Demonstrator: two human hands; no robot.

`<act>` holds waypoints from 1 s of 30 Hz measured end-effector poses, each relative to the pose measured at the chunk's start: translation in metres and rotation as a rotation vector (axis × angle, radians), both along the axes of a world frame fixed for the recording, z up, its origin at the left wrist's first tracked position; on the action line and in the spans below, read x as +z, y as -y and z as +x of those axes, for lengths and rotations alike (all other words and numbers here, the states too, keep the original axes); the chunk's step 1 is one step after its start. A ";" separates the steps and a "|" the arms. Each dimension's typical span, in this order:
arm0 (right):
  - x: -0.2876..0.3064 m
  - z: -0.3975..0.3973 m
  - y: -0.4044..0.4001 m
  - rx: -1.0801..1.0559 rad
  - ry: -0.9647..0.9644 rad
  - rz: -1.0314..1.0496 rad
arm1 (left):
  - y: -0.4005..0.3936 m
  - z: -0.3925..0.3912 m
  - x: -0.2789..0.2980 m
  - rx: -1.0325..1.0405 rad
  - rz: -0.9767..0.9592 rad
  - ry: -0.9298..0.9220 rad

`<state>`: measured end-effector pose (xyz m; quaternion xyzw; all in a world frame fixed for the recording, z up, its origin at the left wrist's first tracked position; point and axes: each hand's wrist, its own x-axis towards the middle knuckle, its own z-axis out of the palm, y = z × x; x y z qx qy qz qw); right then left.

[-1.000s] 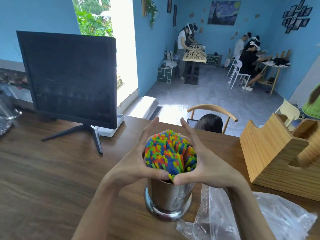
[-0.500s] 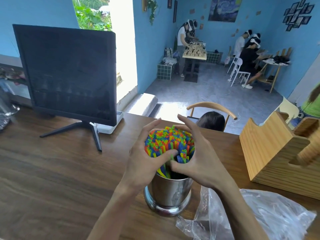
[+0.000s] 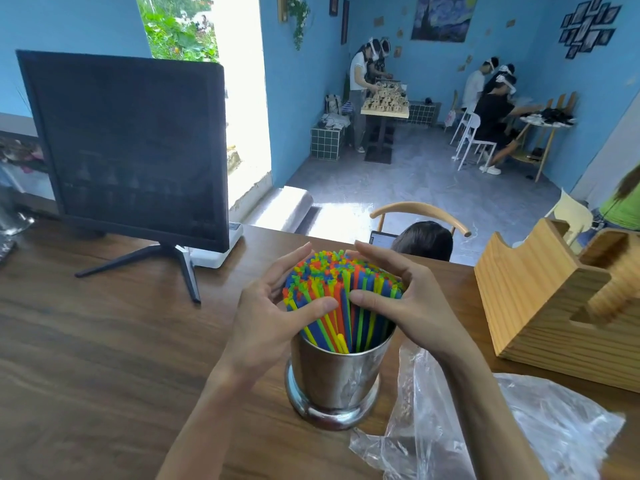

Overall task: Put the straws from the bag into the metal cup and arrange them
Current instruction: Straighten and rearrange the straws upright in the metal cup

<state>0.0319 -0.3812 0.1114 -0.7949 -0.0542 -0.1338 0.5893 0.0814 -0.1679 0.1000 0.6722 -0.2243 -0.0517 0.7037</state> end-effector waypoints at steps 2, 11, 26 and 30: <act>0.000 0.000 0.003 0.042 -0.016 0.069 | -0.001 0.002 -0.001 0.004 0.021 0.002; -0.005 0.002 0.016 0.154 -0.068 0.194 | 0.001 0.010 0.000 -0.031 0.020 -0.012; -0.008 0.003 0.024 0.302 -0.121 0.218 | -0.006 0.005 0.007 -0.065 0.209 0.185; -0.009 0.004 0.025 0.305 -0.120 0.232 | -0.011 0.005 0.010 -0.030 0.188 0.202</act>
